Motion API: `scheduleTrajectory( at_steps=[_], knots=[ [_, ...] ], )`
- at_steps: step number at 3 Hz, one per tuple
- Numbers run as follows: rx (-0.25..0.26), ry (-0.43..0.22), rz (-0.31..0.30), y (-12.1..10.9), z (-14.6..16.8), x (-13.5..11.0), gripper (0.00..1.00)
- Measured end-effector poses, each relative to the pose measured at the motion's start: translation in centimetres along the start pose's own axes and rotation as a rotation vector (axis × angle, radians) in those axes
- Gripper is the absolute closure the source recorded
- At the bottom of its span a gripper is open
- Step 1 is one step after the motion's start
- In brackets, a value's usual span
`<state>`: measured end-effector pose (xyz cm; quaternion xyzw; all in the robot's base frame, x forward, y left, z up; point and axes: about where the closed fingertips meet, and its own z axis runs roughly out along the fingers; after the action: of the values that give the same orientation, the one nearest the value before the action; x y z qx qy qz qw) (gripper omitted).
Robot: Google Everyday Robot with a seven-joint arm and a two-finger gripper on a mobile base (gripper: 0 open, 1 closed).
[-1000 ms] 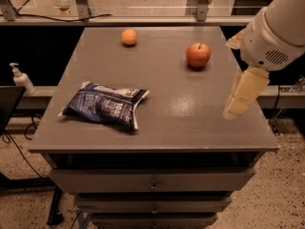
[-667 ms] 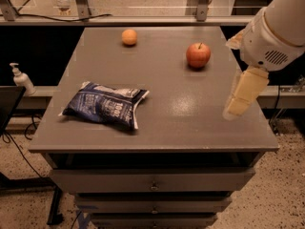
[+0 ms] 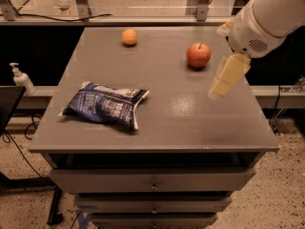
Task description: Pick orange
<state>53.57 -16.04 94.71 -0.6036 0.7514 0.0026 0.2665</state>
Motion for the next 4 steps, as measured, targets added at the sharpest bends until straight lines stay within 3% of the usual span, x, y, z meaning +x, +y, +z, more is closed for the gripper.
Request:
scheduleTrajectory(
  at_steps=[1, 2, 4],
  knots=[
    [0.07, -0.118, 0.034, -6.0, 2.9, -2.0, 0.0],
    [0.095, -0.23, 0.074, -11.2, 6.7, -4.6, 0.0],
    [0.048, -0.368, 0.171, -17.0, 15.6, -11.4, 0.0]
  ],
)
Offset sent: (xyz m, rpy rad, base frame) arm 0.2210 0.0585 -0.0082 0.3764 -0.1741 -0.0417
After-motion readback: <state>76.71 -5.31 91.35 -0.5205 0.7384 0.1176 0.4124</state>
